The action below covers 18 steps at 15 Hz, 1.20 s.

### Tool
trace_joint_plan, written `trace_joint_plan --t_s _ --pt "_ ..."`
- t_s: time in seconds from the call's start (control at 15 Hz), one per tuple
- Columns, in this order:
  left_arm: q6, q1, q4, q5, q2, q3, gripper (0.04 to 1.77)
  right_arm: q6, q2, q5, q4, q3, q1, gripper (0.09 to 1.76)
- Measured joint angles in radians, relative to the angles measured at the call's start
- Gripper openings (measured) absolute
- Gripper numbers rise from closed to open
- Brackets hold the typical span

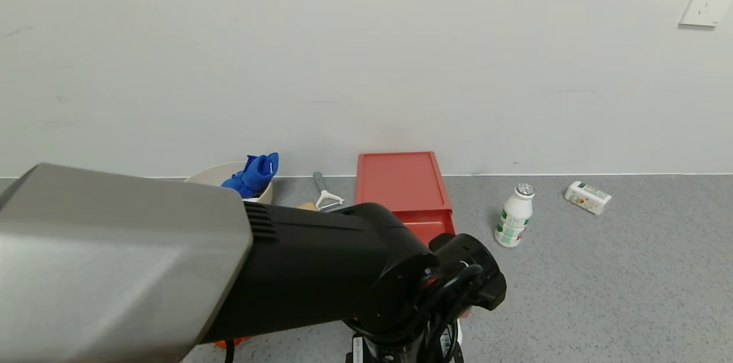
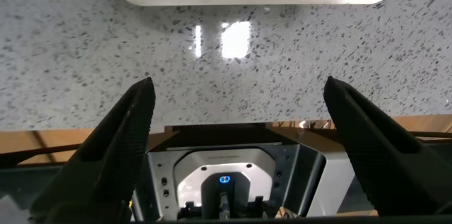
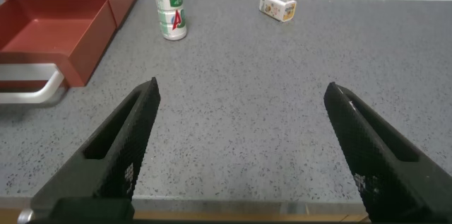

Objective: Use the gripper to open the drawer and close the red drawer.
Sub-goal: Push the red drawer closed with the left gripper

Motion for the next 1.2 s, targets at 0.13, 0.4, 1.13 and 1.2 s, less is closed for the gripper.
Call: trace_joint_plan --t_s 0.13,0.4,1.13,1.2 --pt "-0.002 -0.013 -0.038 0.018 0.002 0.031 1.72 0.0 0.0 0.0 0.0 0.0 0.0 1.71" --pt "-0.002 -0.04 -0.044 0.048 0.017 0.049 1.72 0.0 0.0 0.0 0.0 0.0 0.0 1.71" --pt "0.009 -0.04 -0.128 0.172 0.091 0.037 1.72 0.0 0.0 0.0 0.0 0.0 0.0 1.71" --pt "0.009 -0.041 -0.139 0.185 0.096 0.036 1.72 0.0 0.0 0.0 0.0 0.0 0.0 1.71"
